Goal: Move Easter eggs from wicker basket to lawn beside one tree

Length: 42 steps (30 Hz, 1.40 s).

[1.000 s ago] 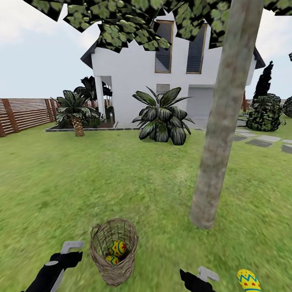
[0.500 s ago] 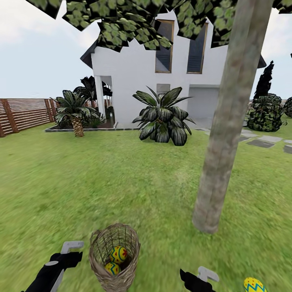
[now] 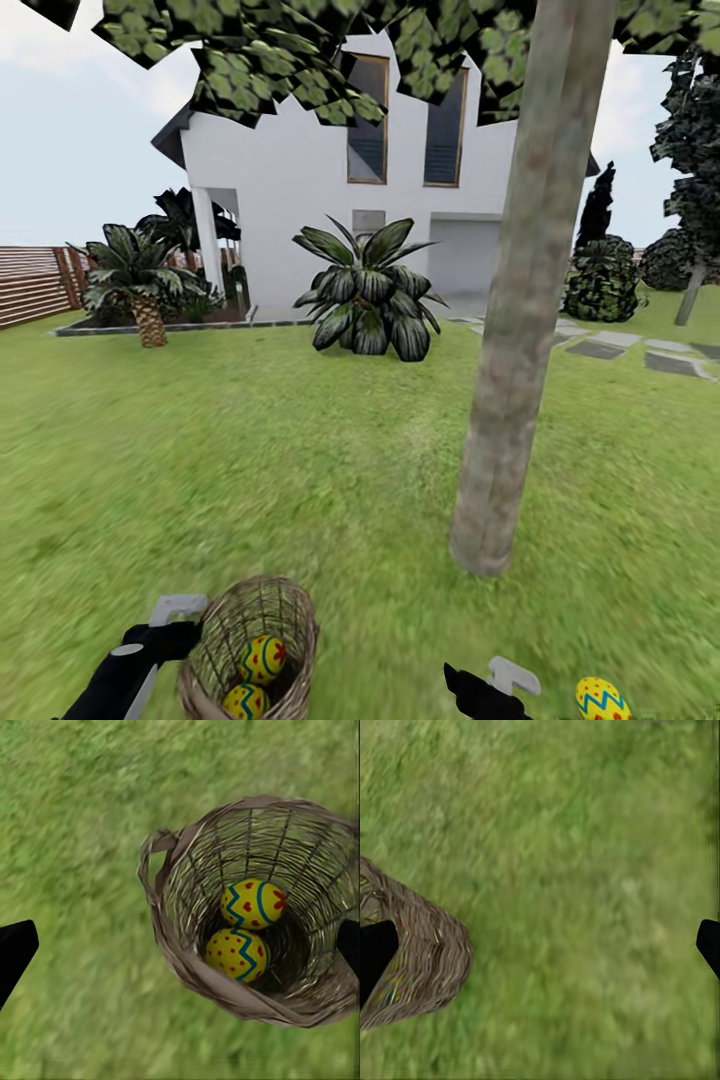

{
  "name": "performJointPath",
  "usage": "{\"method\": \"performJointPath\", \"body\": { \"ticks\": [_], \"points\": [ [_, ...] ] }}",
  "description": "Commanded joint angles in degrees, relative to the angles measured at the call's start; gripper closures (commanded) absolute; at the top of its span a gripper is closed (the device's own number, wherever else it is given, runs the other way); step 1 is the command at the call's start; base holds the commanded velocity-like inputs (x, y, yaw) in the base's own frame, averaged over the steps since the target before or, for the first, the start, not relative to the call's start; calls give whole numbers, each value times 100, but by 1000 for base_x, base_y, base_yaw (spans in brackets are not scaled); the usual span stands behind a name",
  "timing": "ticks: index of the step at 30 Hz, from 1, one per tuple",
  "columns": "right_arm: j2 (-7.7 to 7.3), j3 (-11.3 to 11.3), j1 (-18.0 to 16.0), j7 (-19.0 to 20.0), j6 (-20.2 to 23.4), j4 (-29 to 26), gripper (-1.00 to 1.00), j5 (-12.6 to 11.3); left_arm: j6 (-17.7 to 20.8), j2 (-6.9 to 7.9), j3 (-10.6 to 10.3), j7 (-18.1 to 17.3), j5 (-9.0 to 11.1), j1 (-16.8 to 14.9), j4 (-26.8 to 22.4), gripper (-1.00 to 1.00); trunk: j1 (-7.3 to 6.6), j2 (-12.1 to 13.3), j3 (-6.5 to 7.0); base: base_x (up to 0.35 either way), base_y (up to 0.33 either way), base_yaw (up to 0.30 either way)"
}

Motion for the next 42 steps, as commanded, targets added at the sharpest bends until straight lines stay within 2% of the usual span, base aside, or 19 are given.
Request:
{"method": "performJointPath", "body": {
  "ticks": [1,21,42],
  "points": [
    [-4,19,-4,-23,19,-8,-100,-34,32,1,0,8,-12,0,-11,-100,2,-4,-2,142,87,-265],
    [-4,19,-4,-23,19,-8,-100,-52,40,1,0,1,-12,0,-11,-100,2,-4,58,21,245,-174],
    [-1,21,-4,-23,19,-8,-100,-29,43,0,0,-3,-12,0,-11,-100,2,-4,165,20,44,-239]
  ]
}}
